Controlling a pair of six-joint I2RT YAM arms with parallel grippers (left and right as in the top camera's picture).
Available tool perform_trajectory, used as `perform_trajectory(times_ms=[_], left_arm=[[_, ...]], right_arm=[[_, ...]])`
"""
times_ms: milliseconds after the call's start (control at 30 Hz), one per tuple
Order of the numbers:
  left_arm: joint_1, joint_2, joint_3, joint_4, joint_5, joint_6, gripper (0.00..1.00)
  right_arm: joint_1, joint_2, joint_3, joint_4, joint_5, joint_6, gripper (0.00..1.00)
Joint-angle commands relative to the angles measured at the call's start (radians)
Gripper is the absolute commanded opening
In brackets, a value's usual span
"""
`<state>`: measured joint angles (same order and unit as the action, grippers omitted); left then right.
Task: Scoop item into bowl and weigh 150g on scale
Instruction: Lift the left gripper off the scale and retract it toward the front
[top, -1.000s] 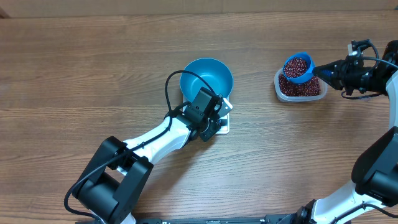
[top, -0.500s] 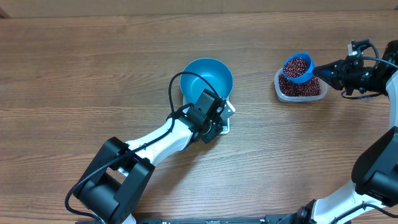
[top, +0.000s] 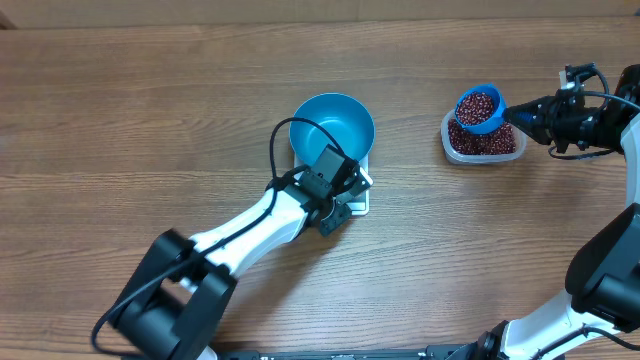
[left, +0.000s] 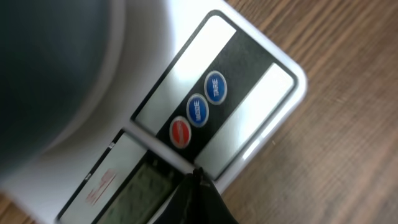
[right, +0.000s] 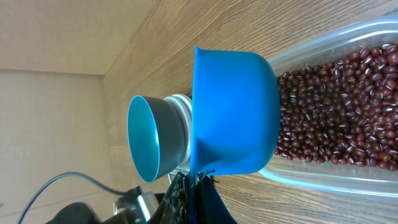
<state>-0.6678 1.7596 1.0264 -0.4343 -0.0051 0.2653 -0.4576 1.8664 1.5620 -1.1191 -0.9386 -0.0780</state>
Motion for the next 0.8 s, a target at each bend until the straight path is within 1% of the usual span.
perform_trajectory(times_ms=[0, 33, 100, 133, 167, 200, 500, 767], left_arm=[[-0.005, -0.139, 0.024, -0.05, 0.007, -0.004, 0.04], [-0.005, -0.166, 0.024, -0.068, 0.018, -0.004, 0.07], [-0.005, -0.224, 0.024, -0.105, 0.04, -0.008, 0.32], [-0.005, -0.253, 0.024, -0.122, 0.048, -0.012, 0.43], [-0.005, -0.28, 0.024, -0.141, 0.059, -0.016, 0.79], [-0.005, -0.303, 0.024, -0.156, 0.062, -0.028, 1.0], [-0.005, -0.488, 0.024, -0.287, 0.061, -0.127, 1.0], [-0.005, -0.605, 0.024, -0.312, 0.056, -0.235, 1.0]], right_arm=[[-0.002, -0.007, -0.003, 0.006, -0.027, -0.002, 0.04], [-0.002, -0.007, -0.003, 0.006, -0.027, -0.002, 0.04], [-0.002, -0.007, -0.003, 0.006, -0.027, -0.002, 0.04], [-0.002, -0.007, -0.003, 0.006, -0.027, -0.002, 0.04], [-0.002, -0.007, -0.003, 0.006, -0.027, -0.002, 0.04], [-0.002, -0.007, -0.003, 0.006, -0.027, -0.002, 0.04], [-0.002, -0.007, -0.003, -0.004, -0.026, -0.002, 0.04], [-0.002, -0.007, -0.003, -0.009, -0.023, -0.002, 0.04]])
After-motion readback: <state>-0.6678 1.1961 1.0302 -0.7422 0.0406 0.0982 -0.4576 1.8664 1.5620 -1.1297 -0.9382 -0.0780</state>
